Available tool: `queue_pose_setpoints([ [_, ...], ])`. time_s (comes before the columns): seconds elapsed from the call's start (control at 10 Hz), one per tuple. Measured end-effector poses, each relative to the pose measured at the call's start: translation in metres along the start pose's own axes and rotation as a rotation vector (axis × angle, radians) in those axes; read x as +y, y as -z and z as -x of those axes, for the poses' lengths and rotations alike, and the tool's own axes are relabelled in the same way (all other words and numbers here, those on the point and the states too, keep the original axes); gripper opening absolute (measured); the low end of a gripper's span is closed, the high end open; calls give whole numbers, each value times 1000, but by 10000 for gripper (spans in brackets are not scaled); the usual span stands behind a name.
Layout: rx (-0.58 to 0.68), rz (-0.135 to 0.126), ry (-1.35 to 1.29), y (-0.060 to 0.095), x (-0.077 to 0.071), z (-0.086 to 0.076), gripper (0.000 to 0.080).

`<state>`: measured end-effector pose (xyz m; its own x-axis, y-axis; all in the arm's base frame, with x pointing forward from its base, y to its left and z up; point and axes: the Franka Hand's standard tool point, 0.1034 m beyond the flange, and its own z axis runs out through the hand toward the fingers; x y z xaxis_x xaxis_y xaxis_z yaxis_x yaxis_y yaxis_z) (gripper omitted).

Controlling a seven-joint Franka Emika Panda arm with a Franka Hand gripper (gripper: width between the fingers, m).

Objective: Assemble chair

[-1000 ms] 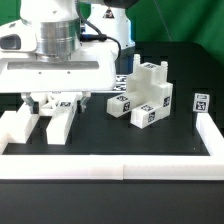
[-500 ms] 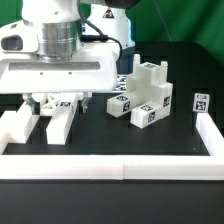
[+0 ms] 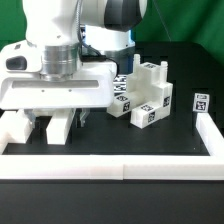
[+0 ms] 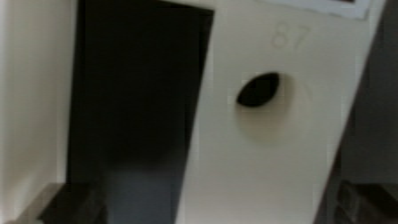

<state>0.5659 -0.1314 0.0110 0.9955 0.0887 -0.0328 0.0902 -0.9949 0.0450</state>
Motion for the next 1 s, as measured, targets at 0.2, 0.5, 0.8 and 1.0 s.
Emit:
queue_pose_setpoints([
  [0.2,-2,2,2,-5,-1,2,649],
  [0.5,6,6,7,-6,-4,2,649],
  [0.8,6,6,8,-6,-5,2,387],
  [1.0,6,2,9,-6,-7,1,287],
])
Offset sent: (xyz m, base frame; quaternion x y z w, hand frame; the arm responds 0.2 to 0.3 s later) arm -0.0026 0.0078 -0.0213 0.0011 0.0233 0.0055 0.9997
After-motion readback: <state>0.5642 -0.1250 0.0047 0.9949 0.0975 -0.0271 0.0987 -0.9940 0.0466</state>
